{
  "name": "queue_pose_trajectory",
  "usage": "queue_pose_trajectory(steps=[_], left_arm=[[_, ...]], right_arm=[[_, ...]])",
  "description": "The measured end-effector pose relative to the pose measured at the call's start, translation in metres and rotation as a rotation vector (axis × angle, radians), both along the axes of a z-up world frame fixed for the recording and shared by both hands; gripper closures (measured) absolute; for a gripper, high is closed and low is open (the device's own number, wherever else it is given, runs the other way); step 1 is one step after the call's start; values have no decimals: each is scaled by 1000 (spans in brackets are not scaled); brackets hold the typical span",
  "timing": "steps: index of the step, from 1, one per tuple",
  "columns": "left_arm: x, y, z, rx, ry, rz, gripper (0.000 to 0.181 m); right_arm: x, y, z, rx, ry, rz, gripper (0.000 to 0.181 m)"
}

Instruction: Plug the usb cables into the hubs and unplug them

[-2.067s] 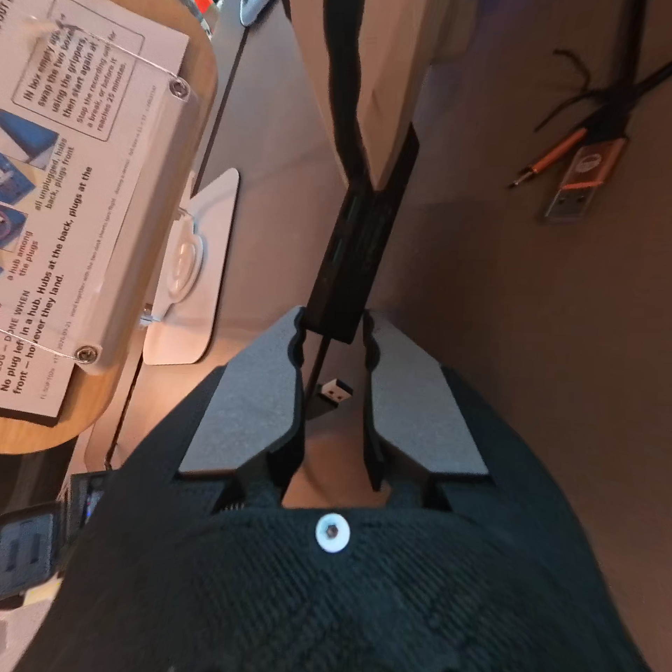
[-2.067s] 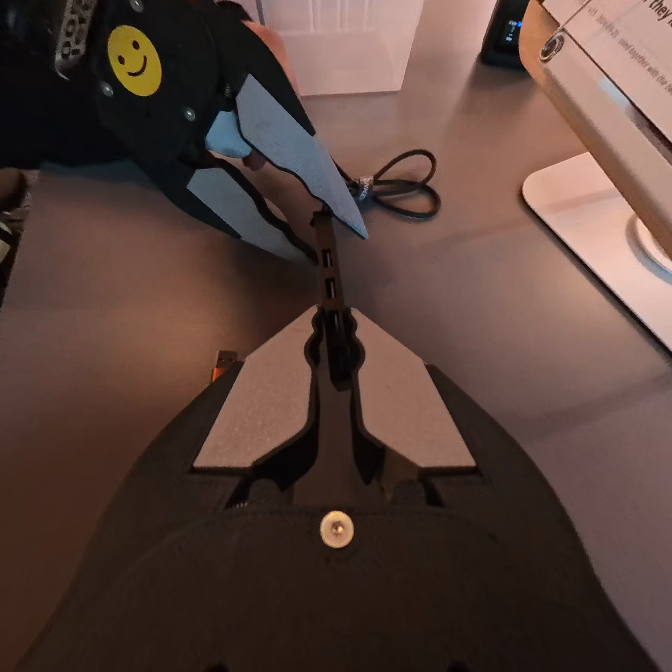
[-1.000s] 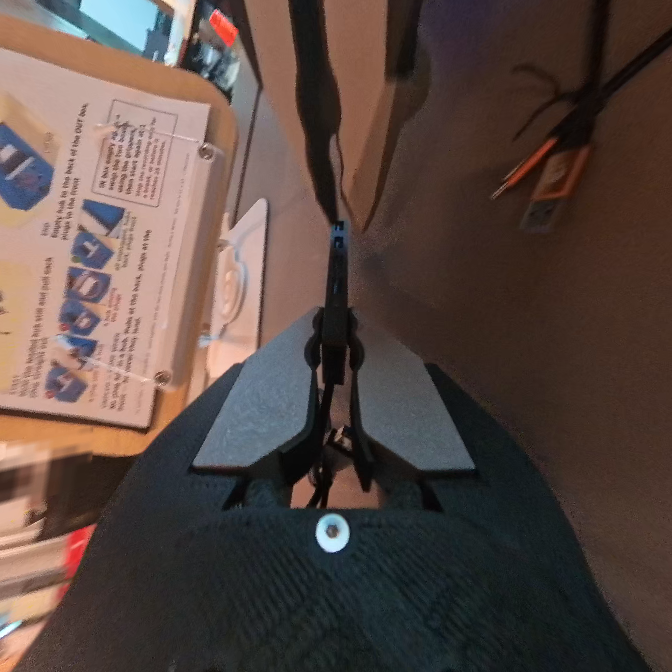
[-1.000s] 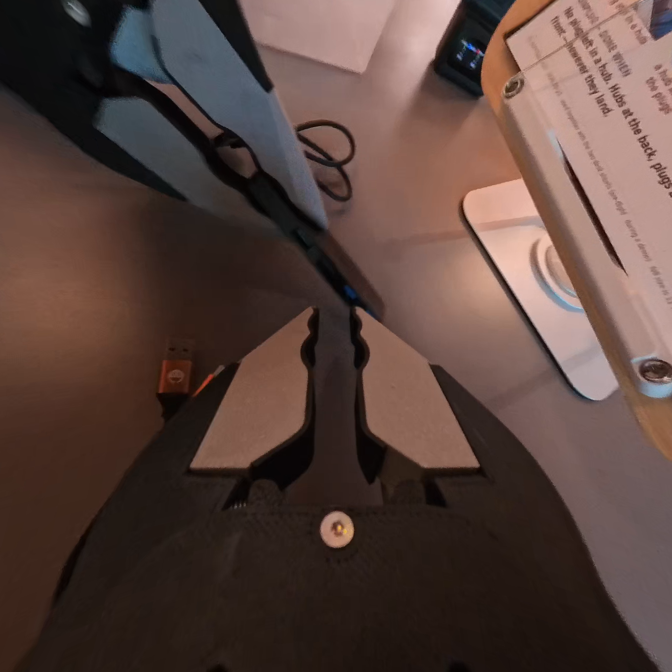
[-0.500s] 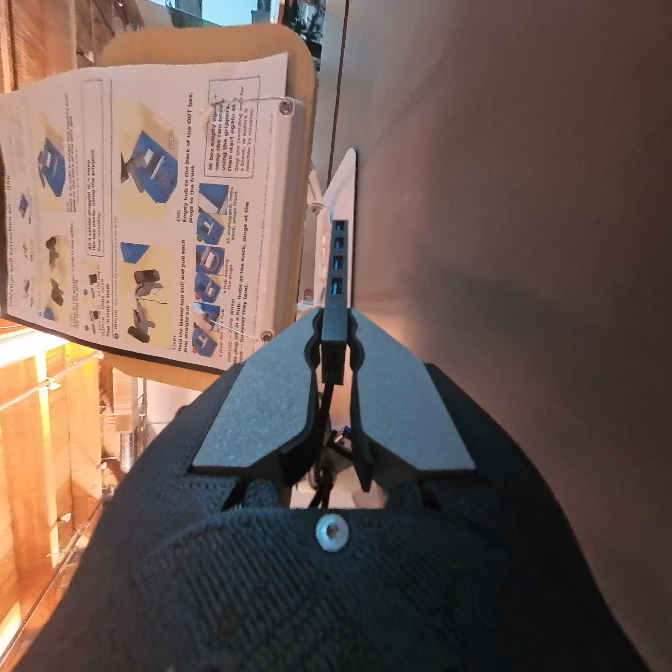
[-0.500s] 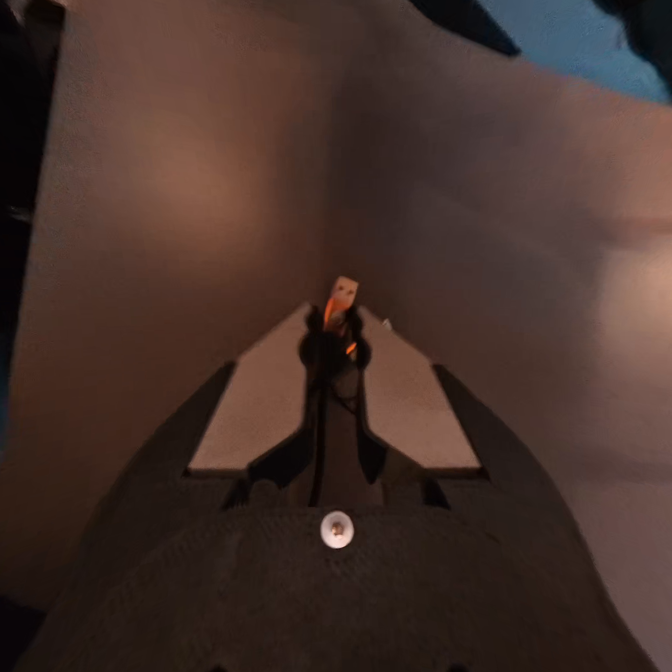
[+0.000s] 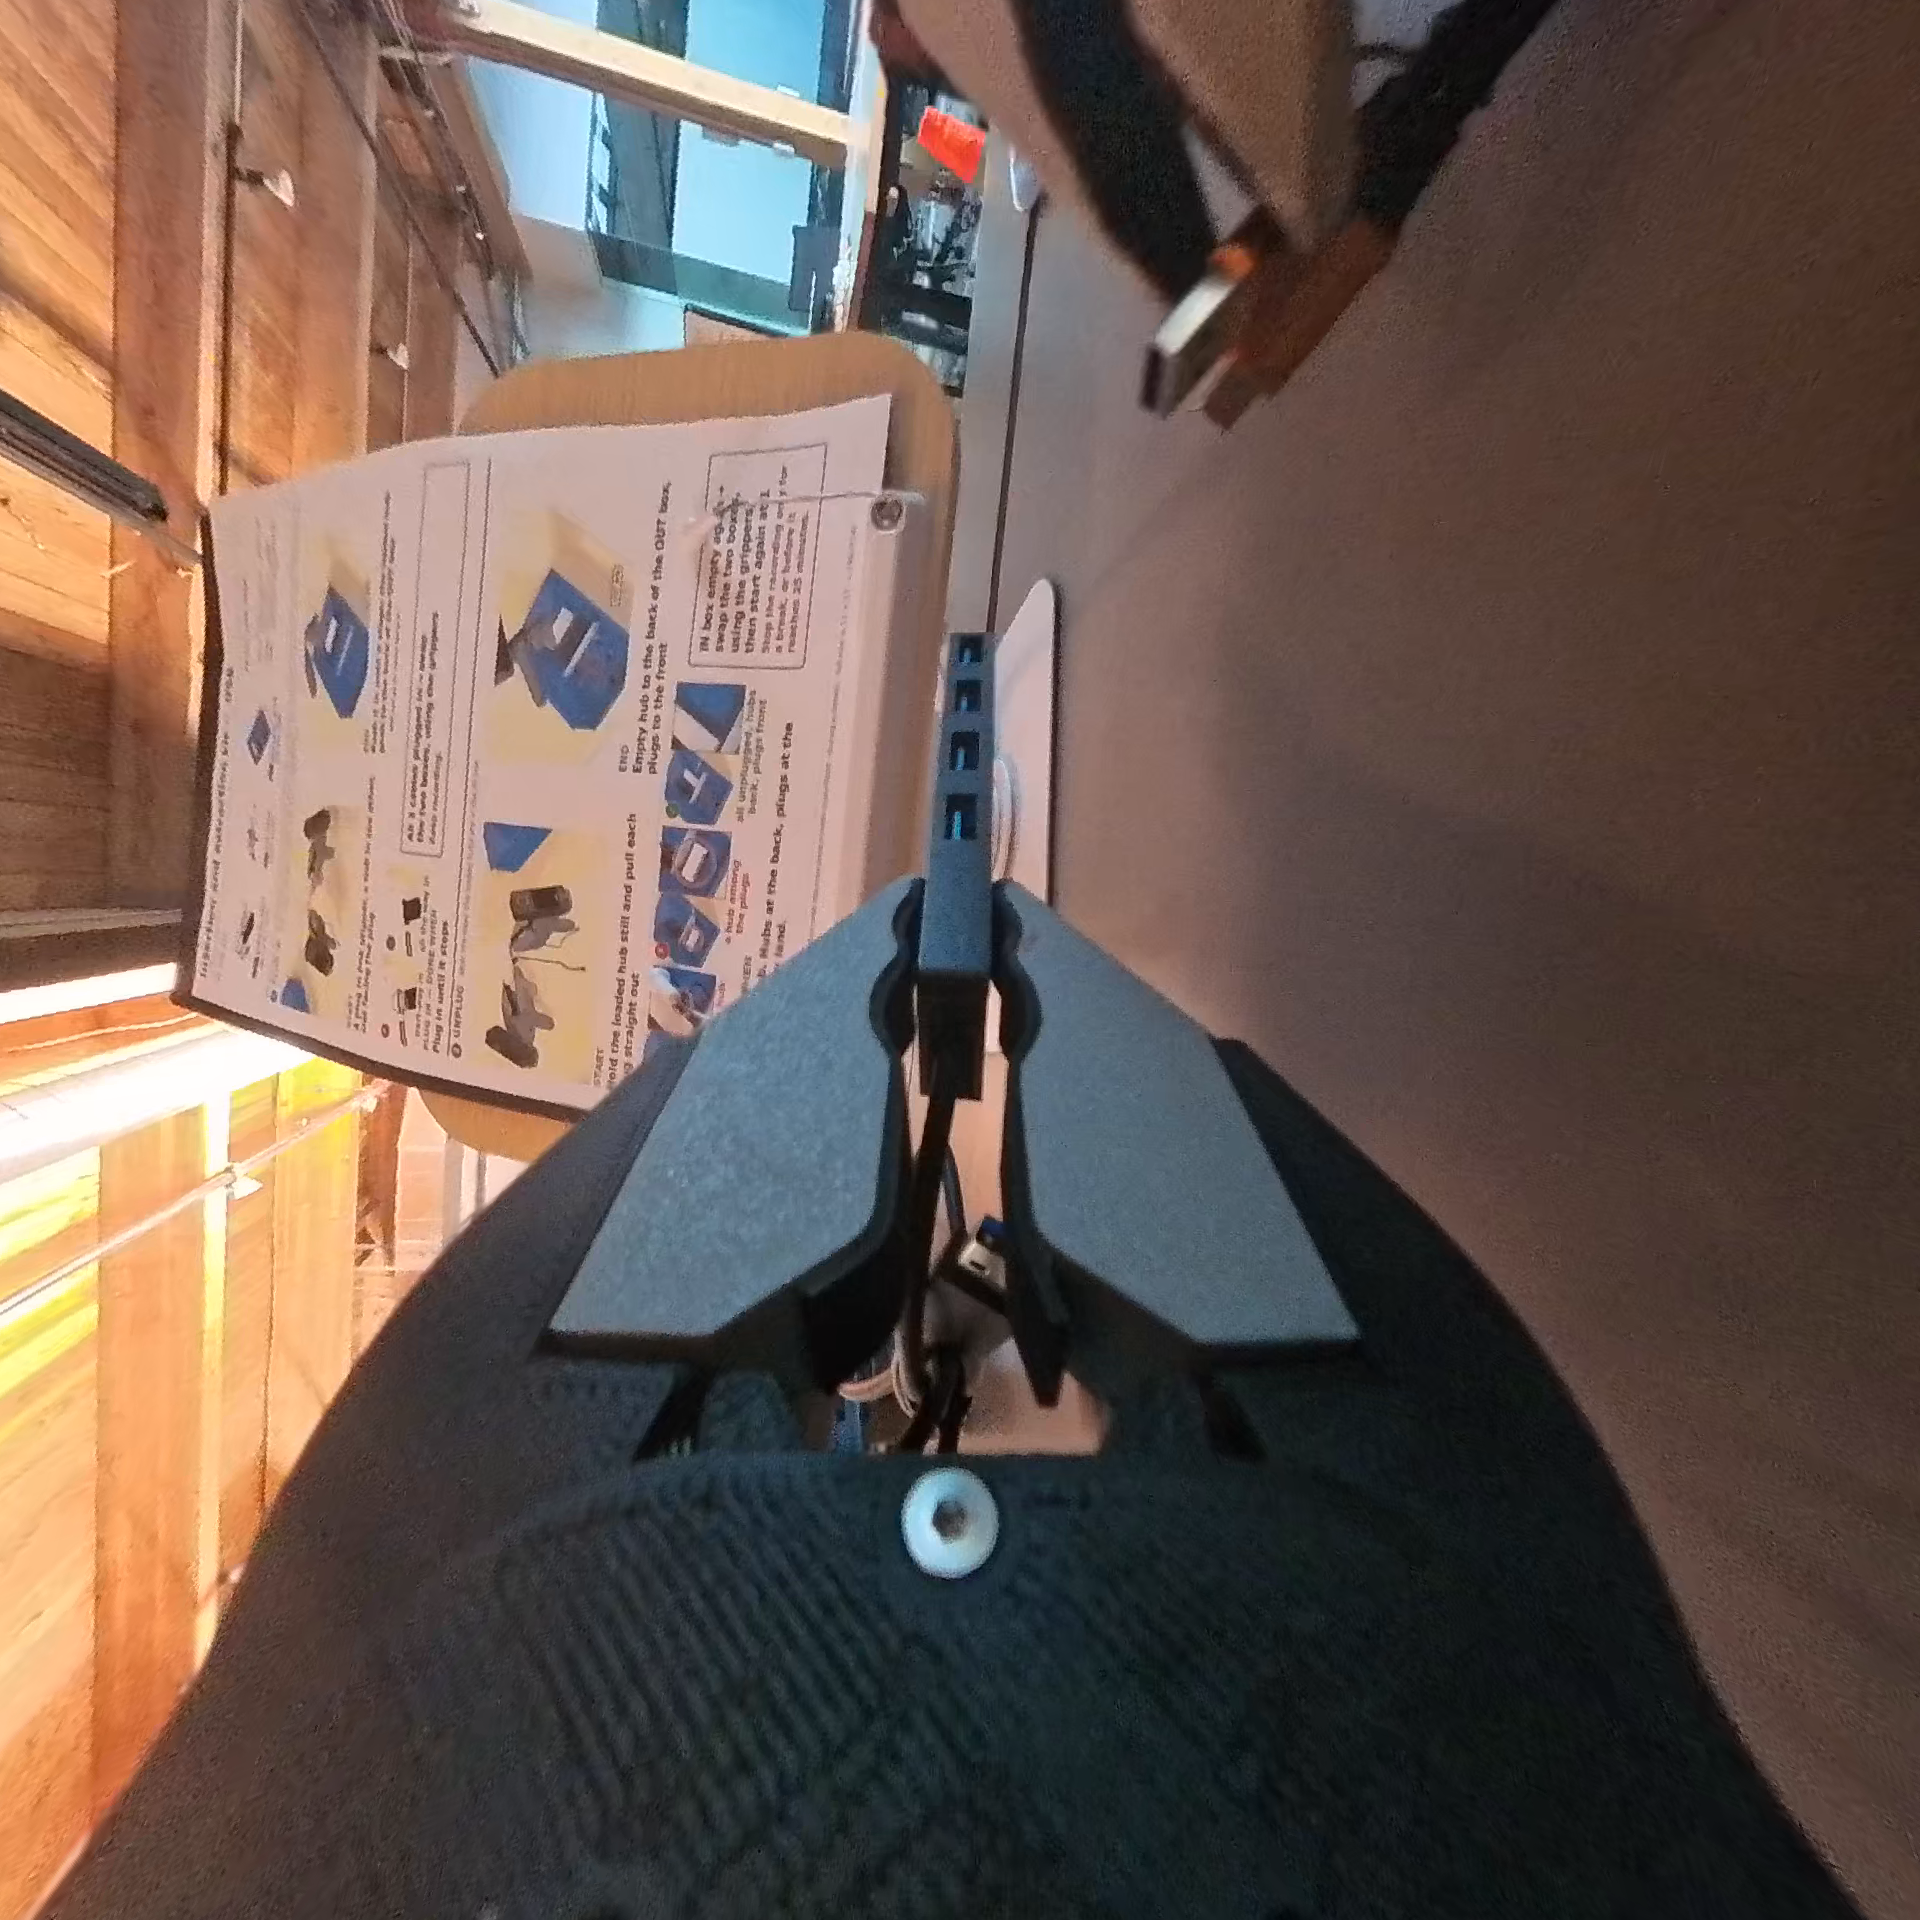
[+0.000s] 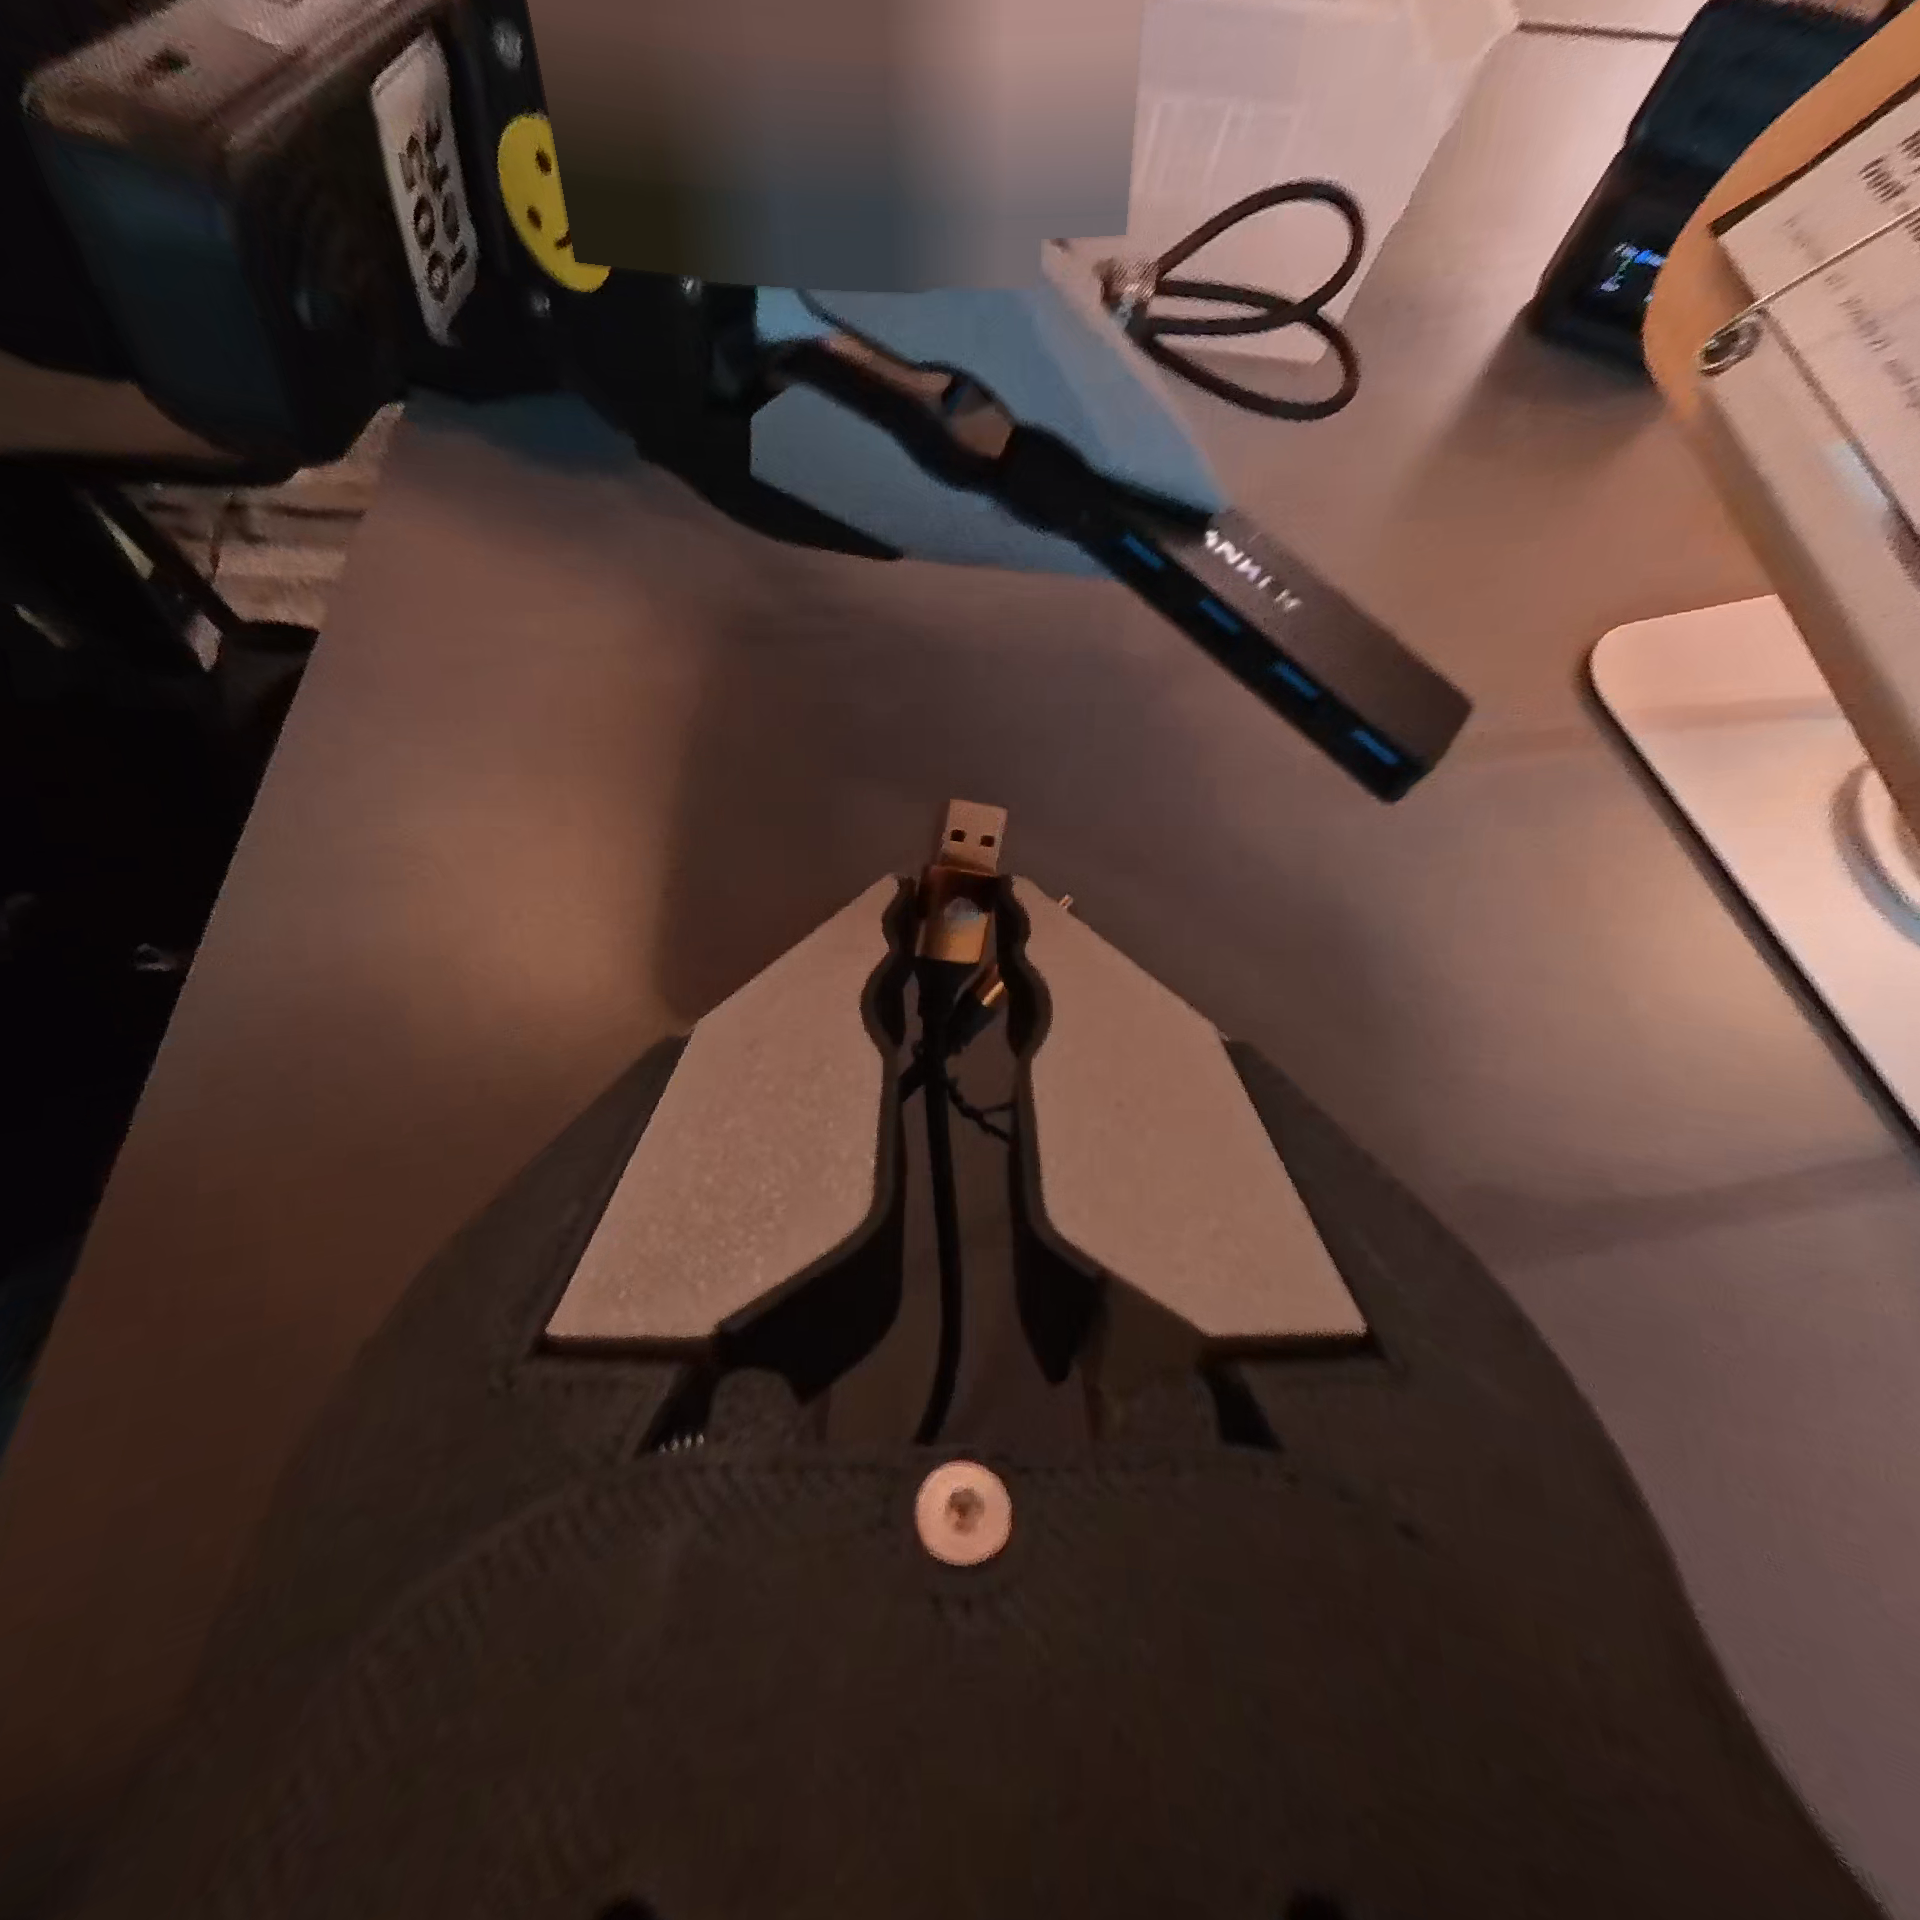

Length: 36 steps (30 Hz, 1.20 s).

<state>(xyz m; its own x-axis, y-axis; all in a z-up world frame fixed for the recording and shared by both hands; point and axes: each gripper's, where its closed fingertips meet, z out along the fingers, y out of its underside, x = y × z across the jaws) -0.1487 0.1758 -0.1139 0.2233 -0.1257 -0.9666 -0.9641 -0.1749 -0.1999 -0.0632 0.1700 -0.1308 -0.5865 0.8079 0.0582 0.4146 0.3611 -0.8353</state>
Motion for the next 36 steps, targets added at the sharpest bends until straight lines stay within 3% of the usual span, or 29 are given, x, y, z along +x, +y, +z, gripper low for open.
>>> queue_pose_trajectory(steps=[6, 20, 29, 36], left_arm=[[7, 0, -2, -5, 1, -17, 172], [6, 2, -7, -26, -28, -10, 172], [8, 3, -13, -46, -20, -11, 172], [5, 4, -14, -53, -33, -7, 172]], right_arm=[[-2, 5, 8, -18, 38, -22, 170], [-12, 16, -4, 16, 8, -94, 169], [-12, 17, 6, 1, 59, -96, 170], [-14, 14, -2, 15, 28, -89, 170]])
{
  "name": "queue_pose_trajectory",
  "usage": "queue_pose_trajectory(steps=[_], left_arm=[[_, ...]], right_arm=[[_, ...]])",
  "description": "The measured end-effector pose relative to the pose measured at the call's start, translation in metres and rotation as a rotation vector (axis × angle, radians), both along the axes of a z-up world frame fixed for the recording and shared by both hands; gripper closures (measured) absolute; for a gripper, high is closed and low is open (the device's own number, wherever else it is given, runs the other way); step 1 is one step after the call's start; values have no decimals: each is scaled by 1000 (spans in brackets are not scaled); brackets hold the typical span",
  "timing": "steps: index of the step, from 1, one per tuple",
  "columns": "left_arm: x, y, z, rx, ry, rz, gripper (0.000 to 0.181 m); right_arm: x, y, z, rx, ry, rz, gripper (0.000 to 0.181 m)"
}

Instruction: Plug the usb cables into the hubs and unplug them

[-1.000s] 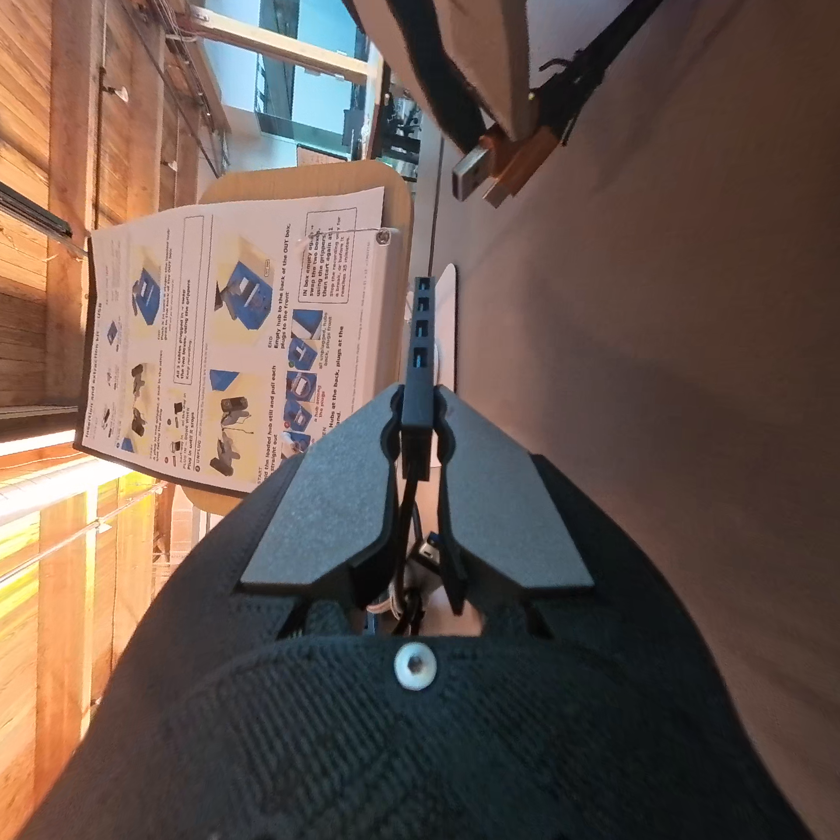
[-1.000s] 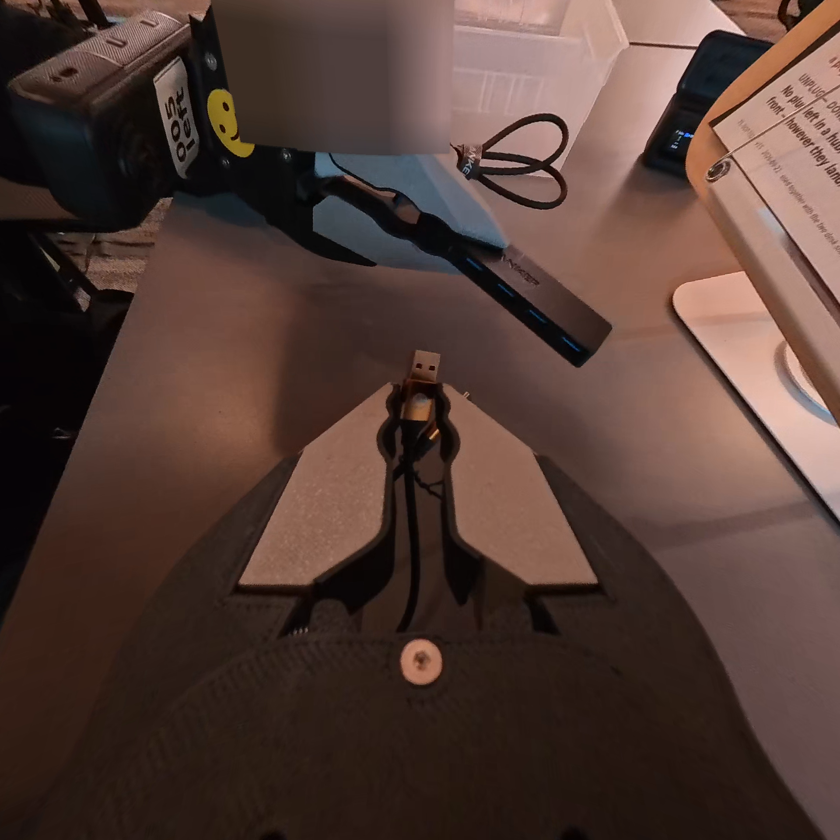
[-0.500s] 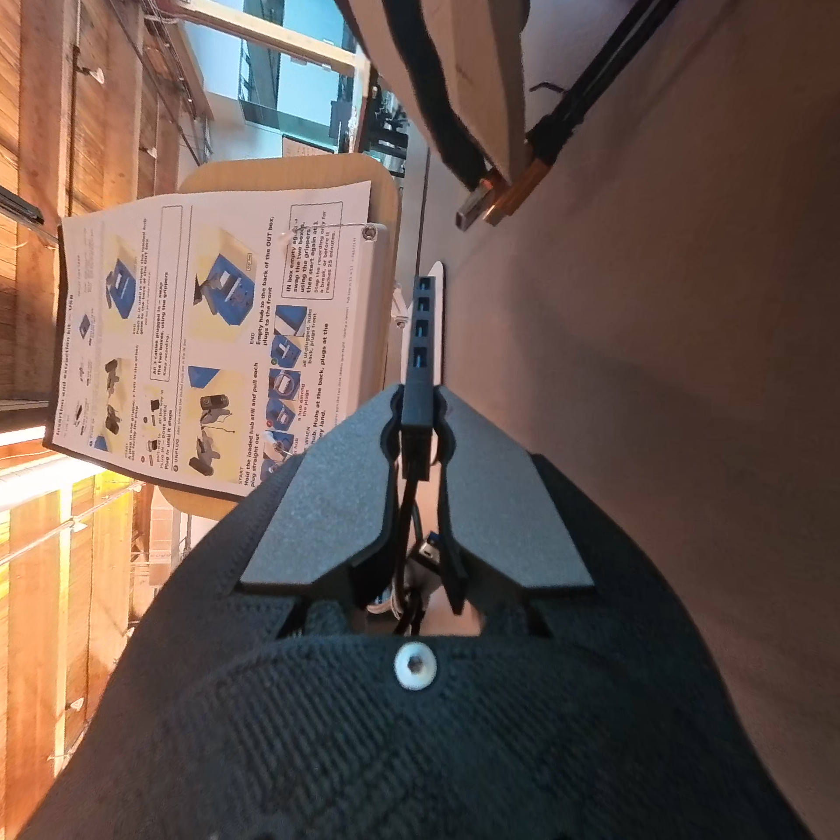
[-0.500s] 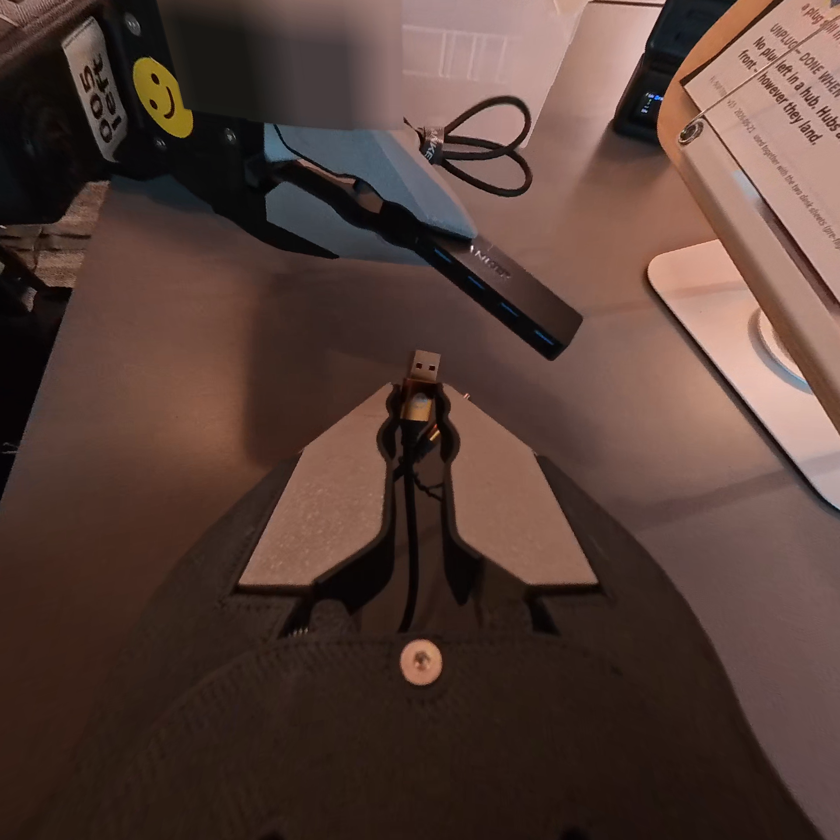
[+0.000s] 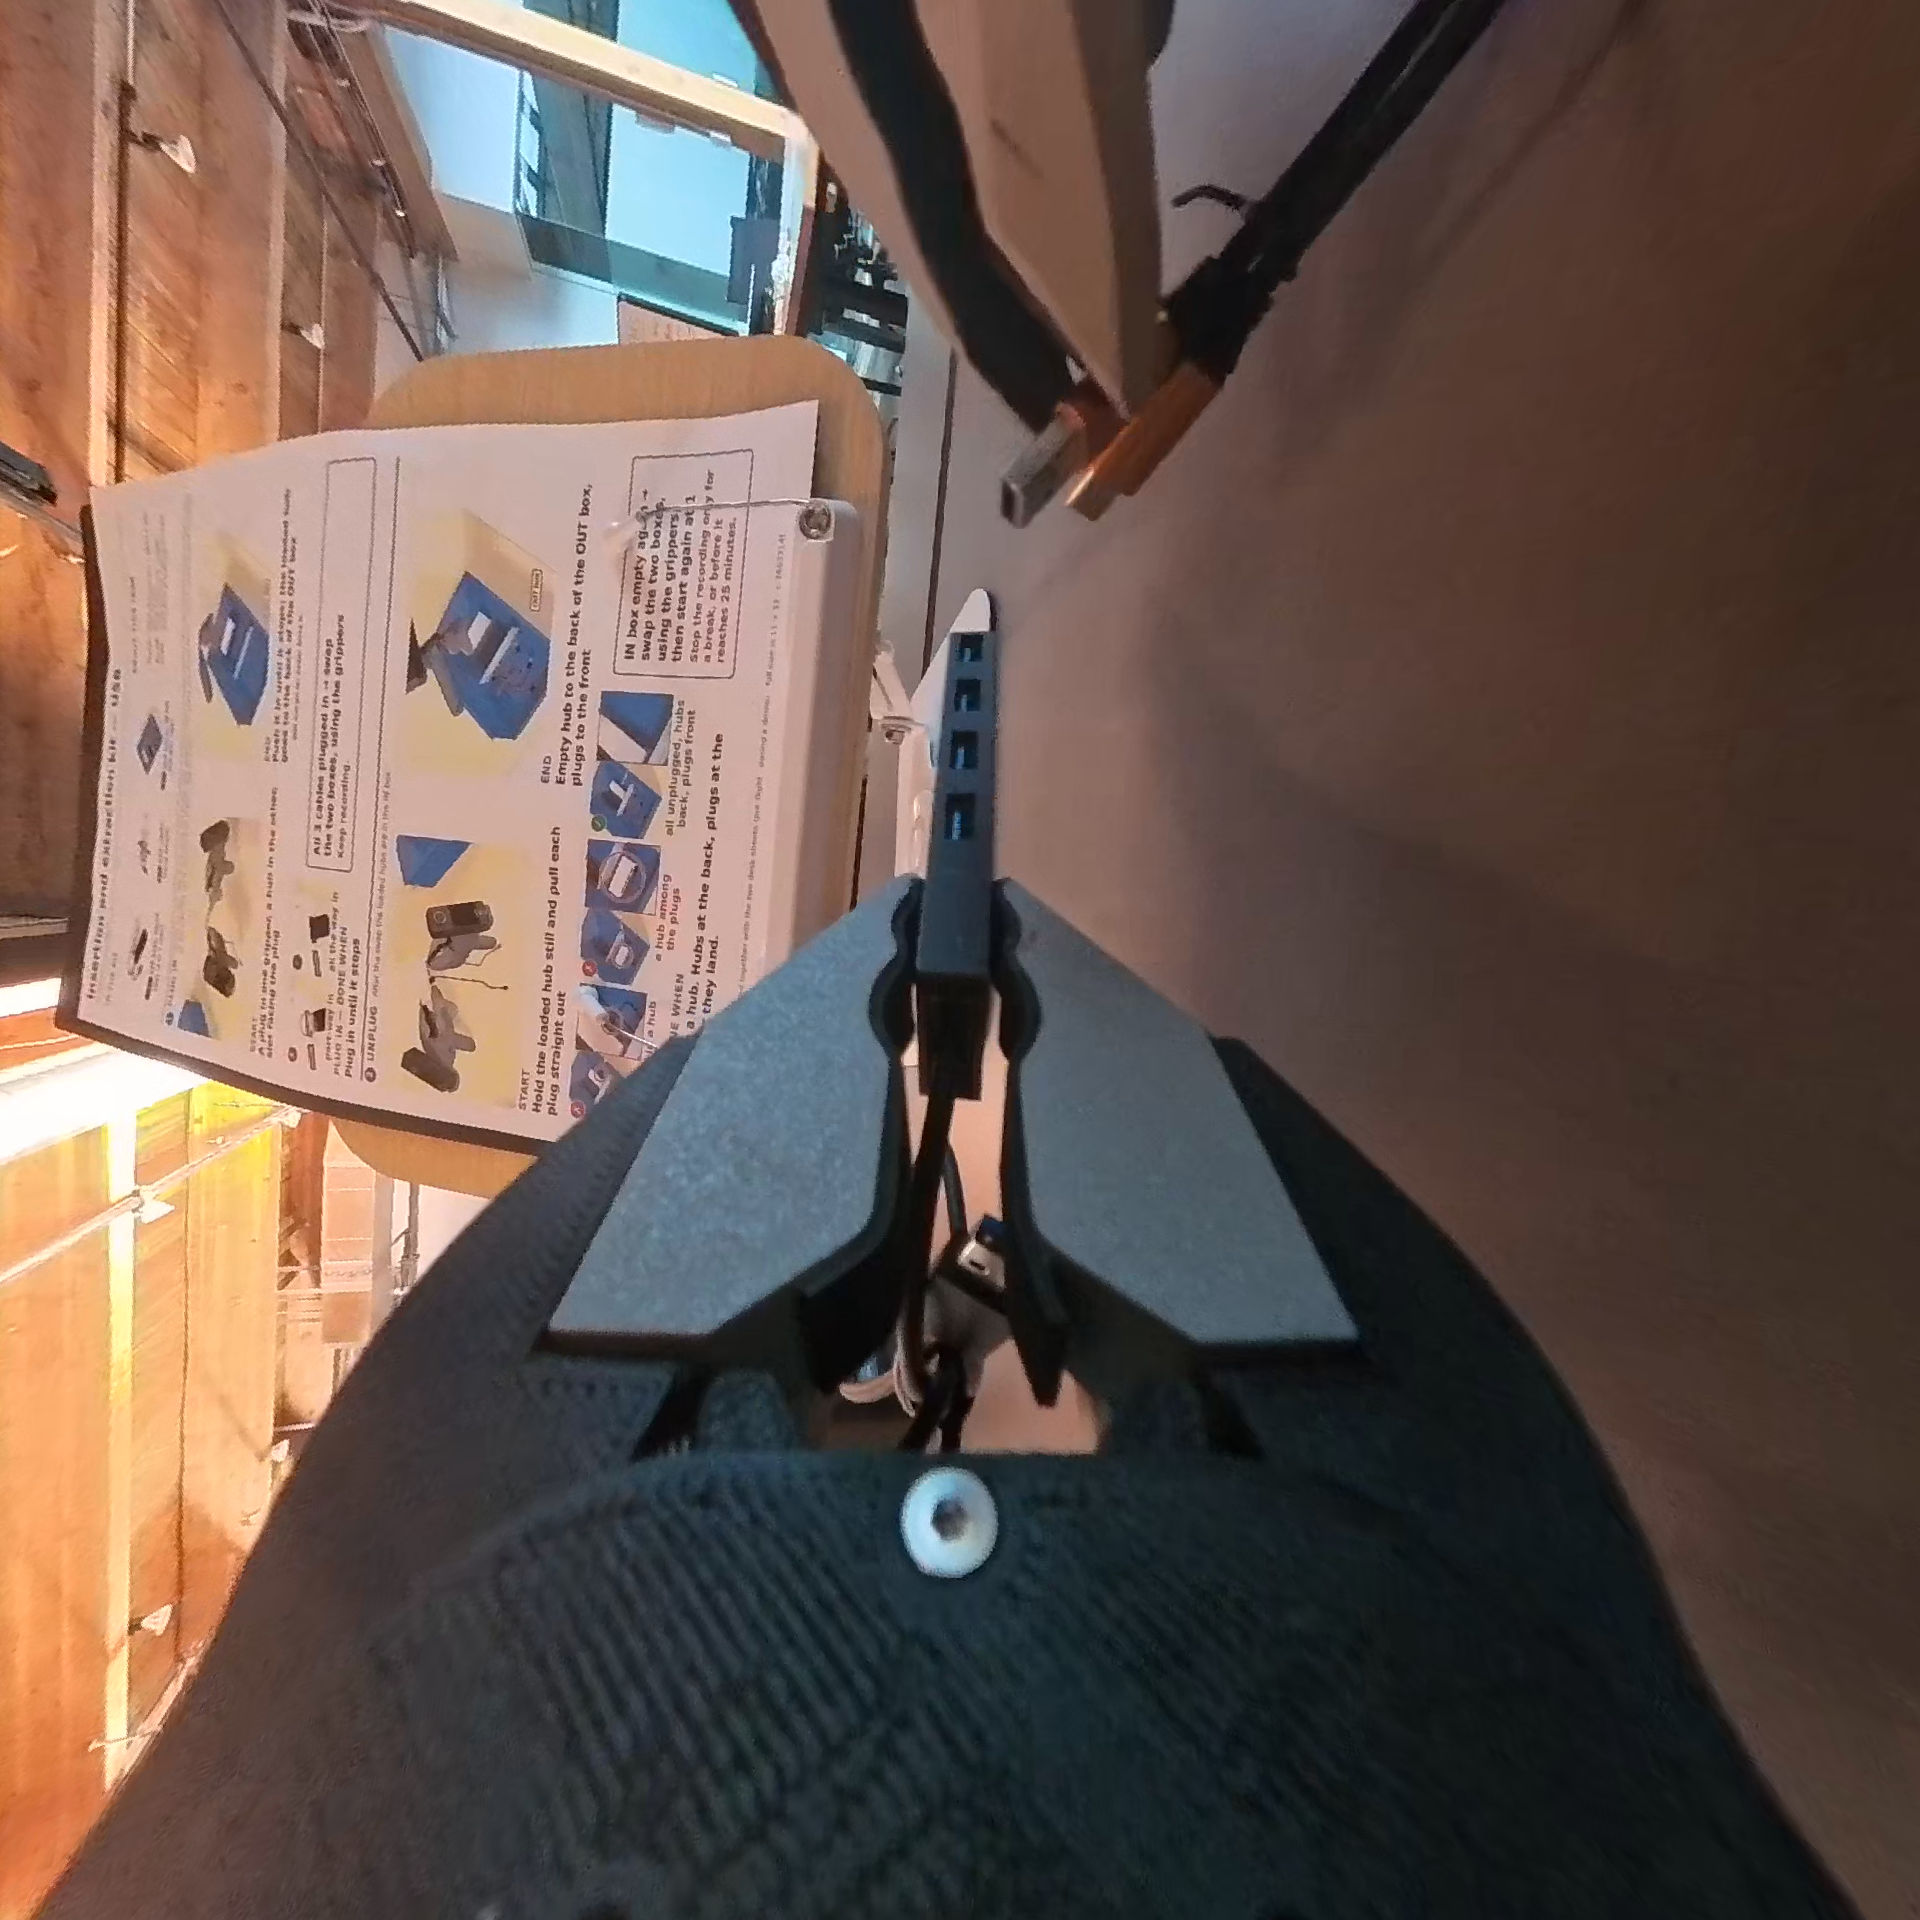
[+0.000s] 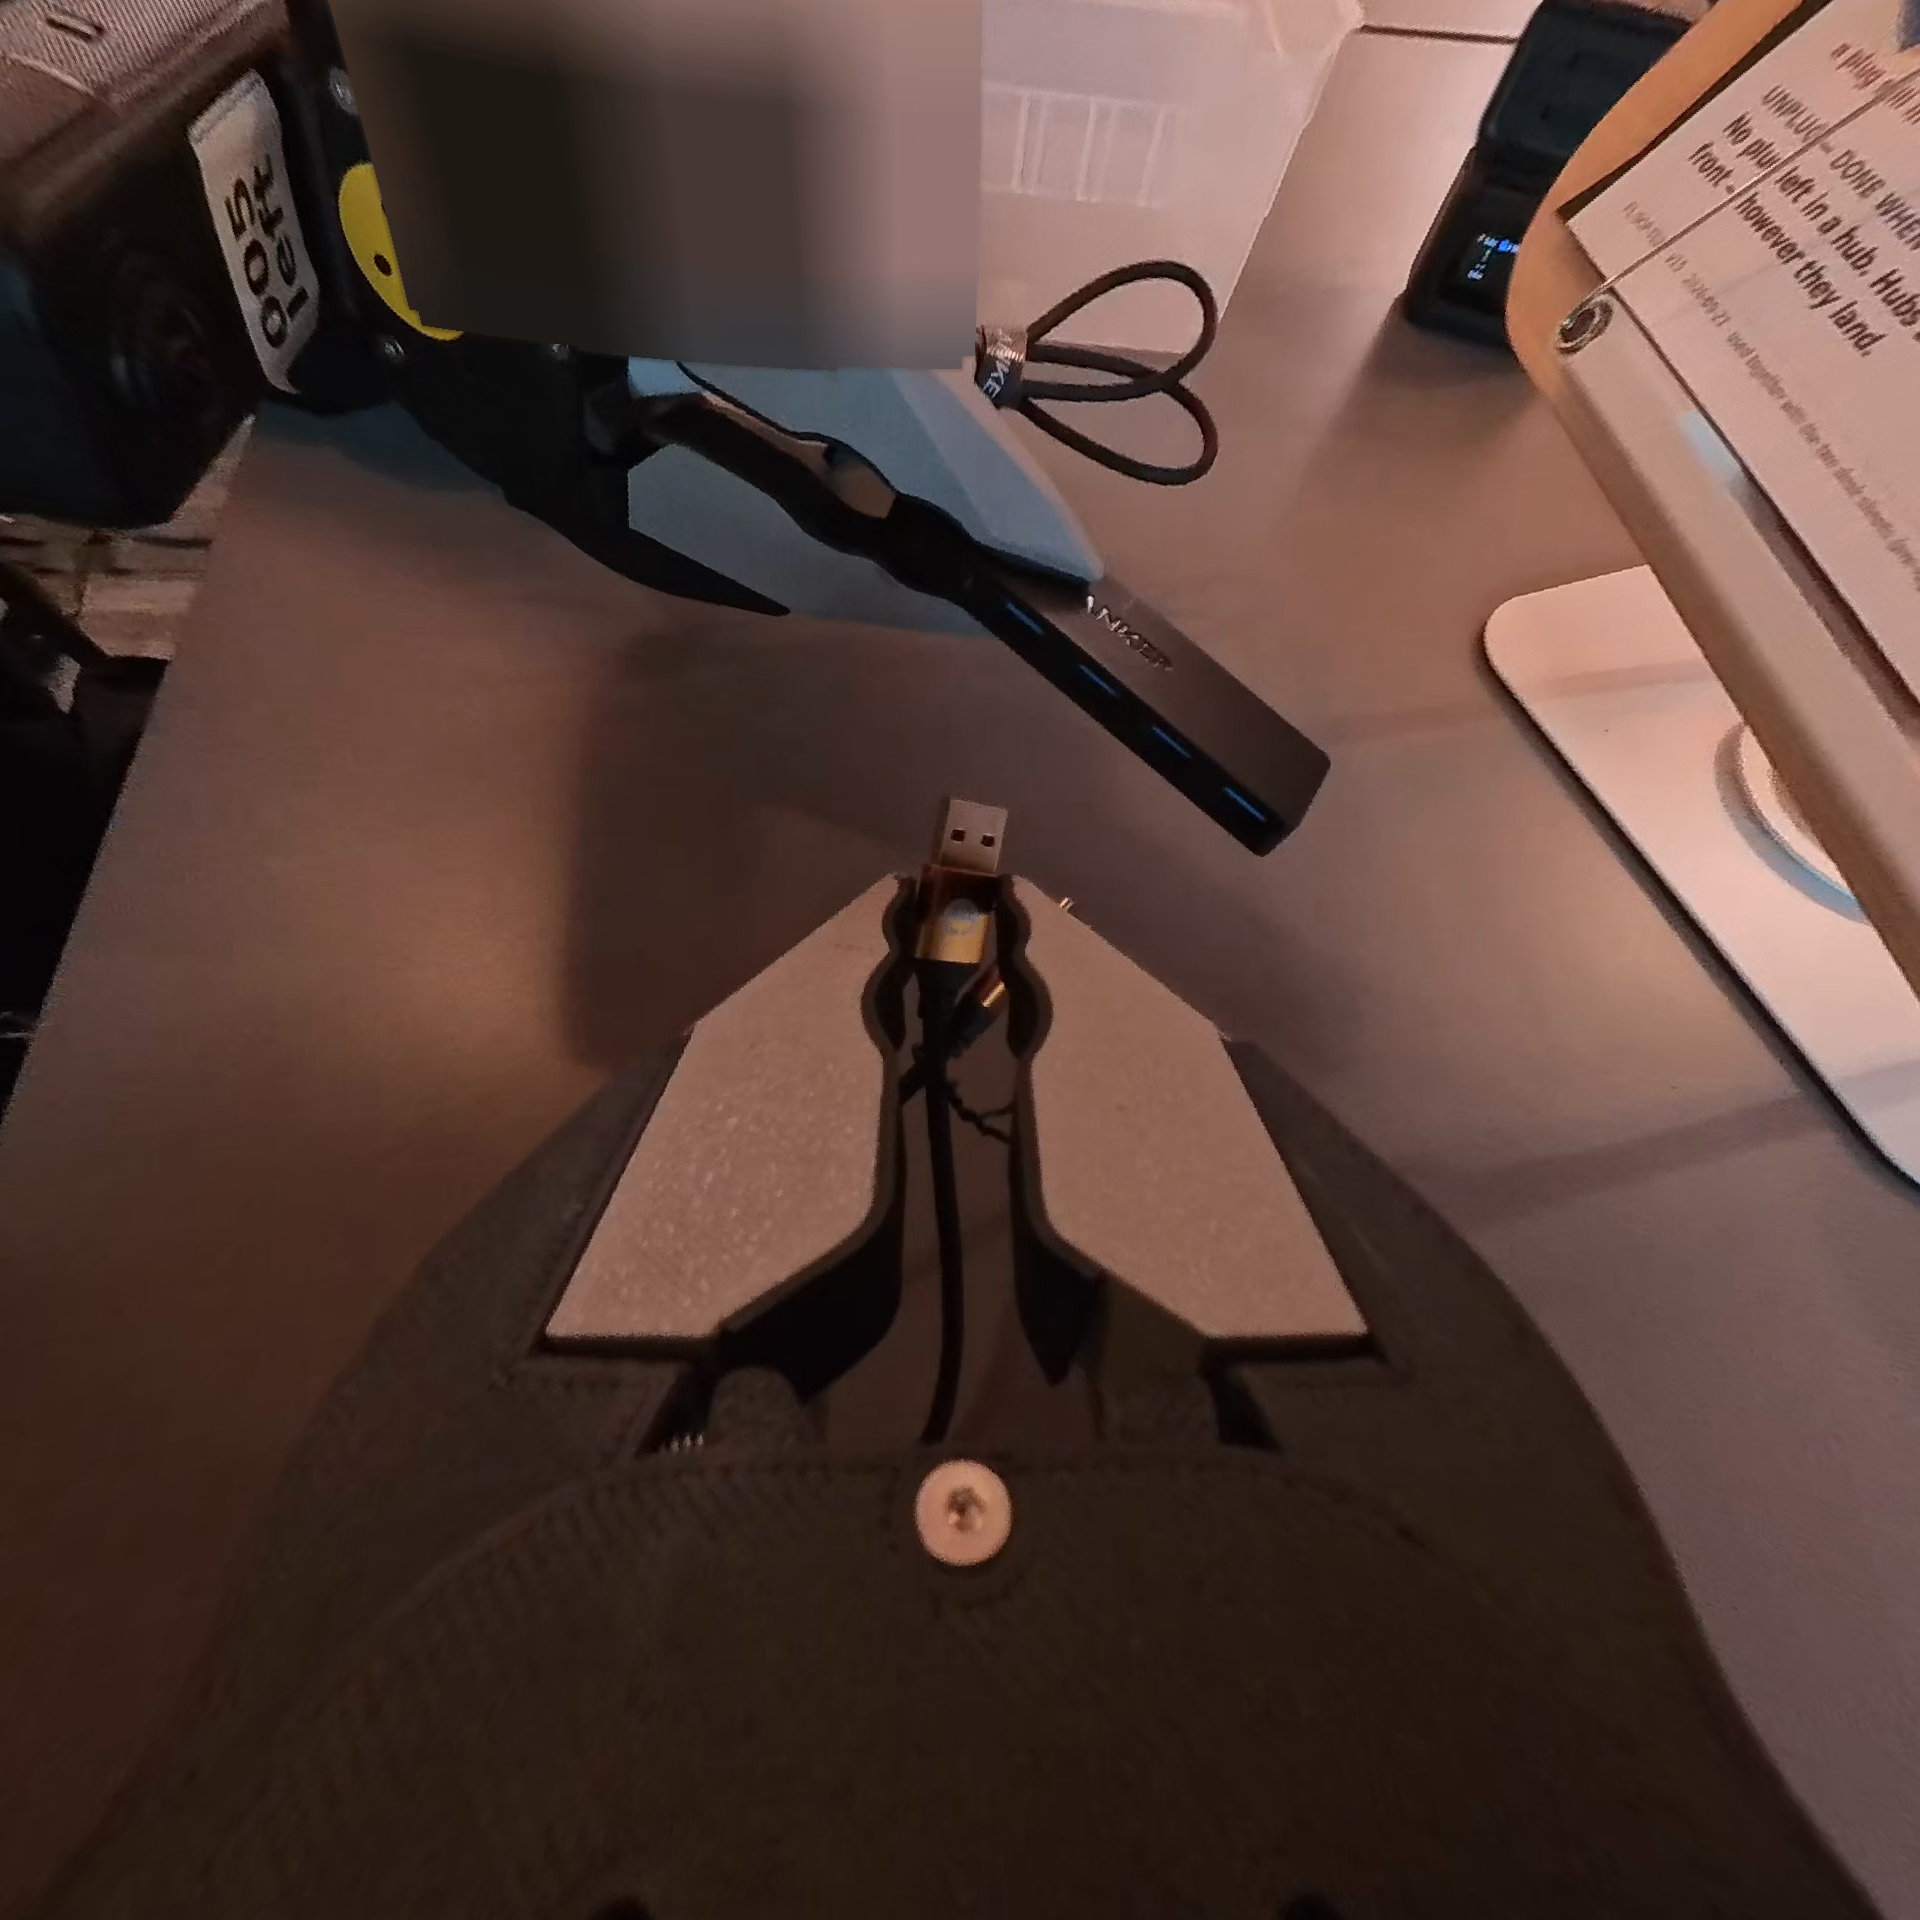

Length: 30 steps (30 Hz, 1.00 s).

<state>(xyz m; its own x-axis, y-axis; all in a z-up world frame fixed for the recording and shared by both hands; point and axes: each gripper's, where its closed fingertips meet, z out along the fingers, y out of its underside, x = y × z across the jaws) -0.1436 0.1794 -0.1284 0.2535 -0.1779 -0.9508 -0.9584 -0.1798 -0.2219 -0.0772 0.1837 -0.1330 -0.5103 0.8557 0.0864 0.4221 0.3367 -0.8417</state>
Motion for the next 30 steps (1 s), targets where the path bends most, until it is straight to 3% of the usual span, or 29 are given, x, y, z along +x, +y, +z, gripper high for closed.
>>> queue_pose_trajectory(steps=[5, 12, 15, 22, 30], left_arm=[[0, 0, -1, -4, 0, -1, 172], [2, 0, 7, 44, 27, -1, 172], [3, -1, 14, 78, 19, -2, 172], [5, 0, 11, 66, 28, -7, 172], [7, 1, -2, 11, 47, -13, 172]], right_arm=[[-1, -7, -7, 10, -23, 26, 169], [5, -25, 34, -224, 99, 124, 170], [6, -23, 40, -232, 129, 125, 170], [3, -22, 28, -179, 91, 102, 170], [-14, 7, -4, -10, -14, -96, 170]])
